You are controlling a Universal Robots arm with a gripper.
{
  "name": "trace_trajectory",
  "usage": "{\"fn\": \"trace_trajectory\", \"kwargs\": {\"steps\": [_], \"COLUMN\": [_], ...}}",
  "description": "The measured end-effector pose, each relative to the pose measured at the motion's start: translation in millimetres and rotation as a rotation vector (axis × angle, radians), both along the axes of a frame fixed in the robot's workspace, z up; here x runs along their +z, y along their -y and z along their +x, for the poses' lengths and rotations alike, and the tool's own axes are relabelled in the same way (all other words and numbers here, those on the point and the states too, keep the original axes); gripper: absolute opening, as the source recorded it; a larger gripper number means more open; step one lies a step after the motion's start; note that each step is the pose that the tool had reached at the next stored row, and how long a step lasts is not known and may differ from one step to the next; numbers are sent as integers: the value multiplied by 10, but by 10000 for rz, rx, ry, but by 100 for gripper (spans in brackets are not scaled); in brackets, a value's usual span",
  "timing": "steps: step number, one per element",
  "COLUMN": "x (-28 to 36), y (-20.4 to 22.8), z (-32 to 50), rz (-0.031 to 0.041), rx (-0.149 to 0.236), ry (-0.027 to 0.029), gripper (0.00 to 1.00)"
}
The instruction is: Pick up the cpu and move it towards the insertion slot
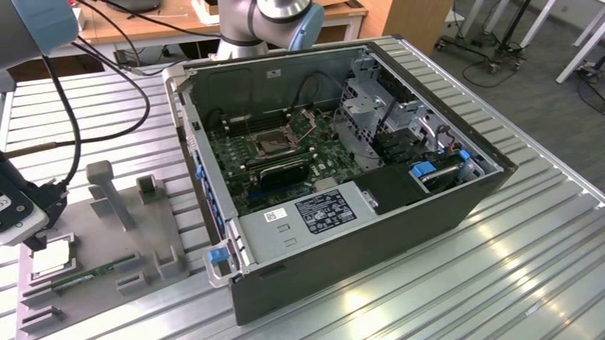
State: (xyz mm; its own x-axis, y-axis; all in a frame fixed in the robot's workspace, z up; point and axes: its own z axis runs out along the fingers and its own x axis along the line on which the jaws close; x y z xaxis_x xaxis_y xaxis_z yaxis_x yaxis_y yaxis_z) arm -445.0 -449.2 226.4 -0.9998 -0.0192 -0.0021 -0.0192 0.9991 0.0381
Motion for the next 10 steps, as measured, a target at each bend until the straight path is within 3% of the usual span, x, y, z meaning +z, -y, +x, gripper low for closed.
{"fn": "trace_trajectory", "kwargs": {"steps": [10], "x": [-4], "y": [18], "z": [0], "rz": [0], "rx": [-1], "ry": [0], "gripper": [11]}}
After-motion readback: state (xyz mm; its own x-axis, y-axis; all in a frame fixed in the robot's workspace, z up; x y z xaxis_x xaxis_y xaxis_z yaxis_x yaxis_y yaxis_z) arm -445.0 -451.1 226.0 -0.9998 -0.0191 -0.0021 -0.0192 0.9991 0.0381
